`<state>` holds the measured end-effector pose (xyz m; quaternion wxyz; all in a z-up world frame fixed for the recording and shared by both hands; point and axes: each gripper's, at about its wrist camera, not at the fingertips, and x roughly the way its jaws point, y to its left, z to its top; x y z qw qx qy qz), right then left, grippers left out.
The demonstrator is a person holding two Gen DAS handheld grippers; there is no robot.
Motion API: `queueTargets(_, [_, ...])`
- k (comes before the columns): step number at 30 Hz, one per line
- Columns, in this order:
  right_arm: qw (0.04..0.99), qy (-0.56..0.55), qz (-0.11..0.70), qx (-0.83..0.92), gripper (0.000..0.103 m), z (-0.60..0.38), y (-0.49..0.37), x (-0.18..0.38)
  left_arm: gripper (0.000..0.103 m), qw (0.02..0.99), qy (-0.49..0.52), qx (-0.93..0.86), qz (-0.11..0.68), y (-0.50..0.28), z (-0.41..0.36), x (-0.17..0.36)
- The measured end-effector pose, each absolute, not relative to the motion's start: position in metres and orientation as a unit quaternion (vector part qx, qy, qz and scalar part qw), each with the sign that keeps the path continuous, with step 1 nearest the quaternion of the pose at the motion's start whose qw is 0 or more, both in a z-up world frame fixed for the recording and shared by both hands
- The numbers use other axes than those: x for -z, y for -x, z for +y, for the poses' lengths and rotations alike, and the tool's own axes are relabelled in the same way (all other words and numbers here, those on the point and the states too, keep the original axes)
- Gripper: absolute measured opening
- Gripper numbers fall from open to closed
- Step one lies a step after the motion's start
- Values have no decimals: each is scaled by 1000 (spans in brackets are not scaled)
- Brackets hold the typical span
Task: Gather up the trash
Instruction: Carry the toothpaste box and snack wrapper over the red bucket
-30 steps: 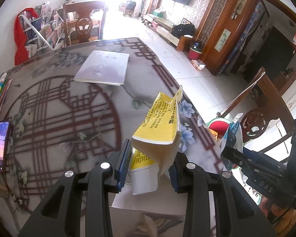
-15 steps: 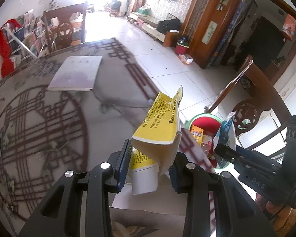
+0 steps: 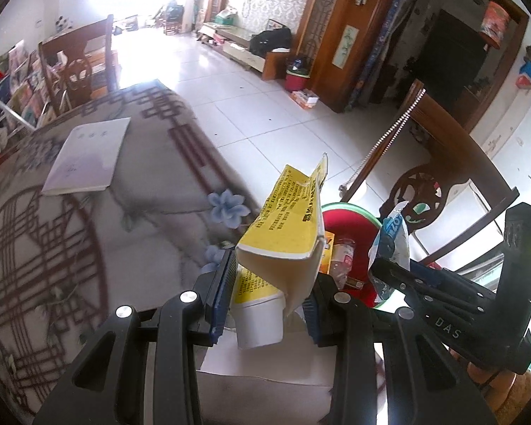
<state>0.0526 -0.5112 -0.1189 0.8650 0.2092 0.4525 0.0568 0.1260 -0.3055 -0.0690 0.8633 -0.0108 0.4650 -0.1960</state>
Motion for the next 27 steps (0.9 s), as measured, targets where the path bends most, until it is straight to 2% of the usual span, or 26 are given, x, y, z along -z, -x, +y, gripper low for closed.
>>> queueTargets(11, [862,-232,450,-2,33,-562,-49,129,33,853,-19,238,463,-140,-358,69])
queueTargets(27, [849,-258,458,49,33,-605,-42,147,33,816,-65,302,489,-149,-432,98])
